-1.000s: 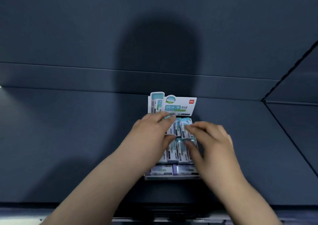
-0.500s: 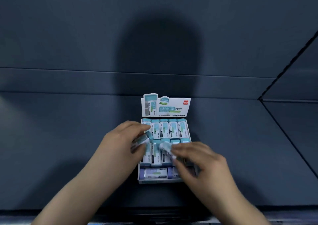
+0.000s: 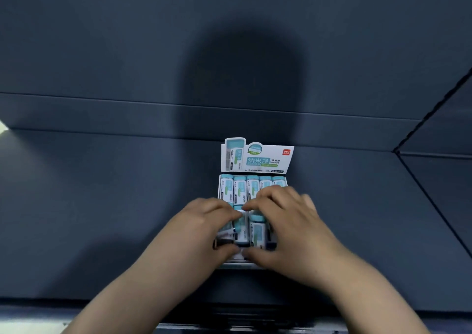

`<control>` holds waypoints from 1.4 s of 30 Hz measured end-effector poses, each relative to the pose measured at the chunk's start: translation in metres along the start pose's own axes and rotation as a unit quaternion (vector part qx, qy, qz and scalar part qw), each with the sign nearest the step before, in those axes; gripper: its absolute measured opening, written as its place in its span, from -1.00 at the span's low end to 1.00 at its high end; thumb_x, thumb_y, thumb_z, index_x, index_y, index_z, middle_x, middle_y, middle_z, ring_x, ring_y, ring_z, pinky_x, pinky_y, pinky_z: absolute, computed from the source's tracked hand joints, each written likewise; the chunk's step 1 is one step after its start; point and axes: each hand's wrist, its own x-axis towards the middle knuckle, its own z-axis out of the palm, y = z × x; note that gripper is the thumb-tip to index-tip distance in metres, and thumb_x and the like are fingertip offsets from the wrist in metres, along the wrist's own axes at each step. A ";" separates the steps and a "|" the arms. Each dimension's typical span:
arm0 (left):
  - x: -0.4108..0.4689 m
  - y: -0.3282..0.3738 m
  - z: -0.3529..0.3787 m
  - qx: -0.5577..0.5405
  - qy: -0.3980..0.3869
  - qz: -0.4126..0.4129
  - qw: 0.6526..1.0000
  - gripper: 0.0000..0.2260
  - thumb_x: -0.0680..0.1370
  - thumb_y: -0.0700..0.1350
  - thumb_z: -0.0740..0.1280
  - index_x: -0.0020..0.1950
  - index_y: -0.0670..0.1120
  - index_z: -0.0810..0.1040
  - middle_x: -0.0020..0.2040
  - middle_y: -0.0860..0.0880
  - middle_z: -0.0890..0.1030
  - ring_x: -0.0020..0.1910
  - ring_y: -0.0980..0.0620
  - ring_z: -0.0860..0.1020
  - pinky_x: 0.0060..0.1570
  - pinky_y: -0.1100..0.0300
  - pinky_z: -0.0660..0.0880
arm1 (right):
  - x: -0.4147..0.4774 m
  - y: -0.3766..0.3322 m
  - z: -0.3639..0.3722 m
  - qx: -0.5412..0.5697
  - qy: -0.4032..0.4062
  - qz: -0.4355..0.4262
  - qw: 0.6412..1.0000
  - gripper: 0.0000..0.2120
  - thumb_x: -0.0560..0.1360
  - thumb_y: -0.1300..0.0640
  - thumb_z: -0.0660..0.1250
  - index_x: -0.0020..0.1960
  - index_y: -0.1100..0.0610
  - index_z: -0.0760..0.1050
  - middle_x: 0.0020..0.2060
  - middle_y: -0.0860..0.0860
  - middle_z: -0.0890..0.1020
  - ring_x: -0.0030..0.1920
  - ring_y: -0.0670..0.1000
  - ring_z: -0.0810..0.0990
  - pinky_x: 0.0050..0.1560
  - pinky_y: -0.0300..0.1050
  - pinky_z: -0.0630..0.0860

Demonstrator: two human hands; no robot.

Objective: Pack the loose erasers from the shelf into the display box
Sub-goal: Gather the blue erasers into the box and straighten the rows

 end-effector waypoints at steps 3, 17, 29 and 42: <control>0.005 0.005 0.002 0.060 0.000 0.000 0.998 -0.53 0.10 -0.03 0.62 -0.04 -0.03 0.62 -0.16 0.06 0.62 -0.22 0.06 0.58 -0.28 0.25 0.53 | 0.002 0.002 0.008 0.011 0.011 0.015 1.000 -0.36 0.16 -0.39 0.18 0.17 -0.14 0.38 0.06 -0.20 0.41 0.13 -0.17 0.28 0.04 -0.21 0.16; 0.008 0.002 -0.003 0.040 -0.032 -0.043 0.998 -0.53 0.05 -0.04 0.64 -0.09 -0.03 0.64 -0.17 0.11 0.62 -0.29 0.14 0.60 -0.30 0.40 0.39 | -0.019 0.028 -0.009 0.025 -0.008 0.048 0.998 -0.26 0.17 -0.41 0.25 0.30 -0.17 0.34 0.13 -0.31 0.33 0.19 -0.23 0.27 0.18 -0.37 0.11; 0.010 0.001 -0.009 -0.013 -0.014 -0.057 0.998 -0.64 0.41 -0.04 0.45 0.19 -0.04 0.57 0.17 0.16 0.51 0.10 0.19 0.49 0.01 0.50 0.24 | -0.020 0.037 -0.007 0.066 0.023 0.078 0.995 -0.32 0.22 -0.15 0.50 0.29 -0.02 0.41 0.16 -0.20 0.42 0.21 -0.11 0.38 0.29 -0.07 0.32; 0.008 0.011 -0.007 -0.005 -0.008 -0.071 0.997 -0.58 0.43 -0.03 0.42 0.27 0.08 0.49 0.13 0.15 0.45 0.11 0.18 0.42 0.03 0.46 0.23 | -0.004 -0.011 -0.003 0.017 0.020 0.107 0.994 -0.48 0.33 -0.25 0.34 0.21 -0.06 0.42 0.08 -0.14 0.51 0.16 -0.04 0.41 0.16 -0.14 0.29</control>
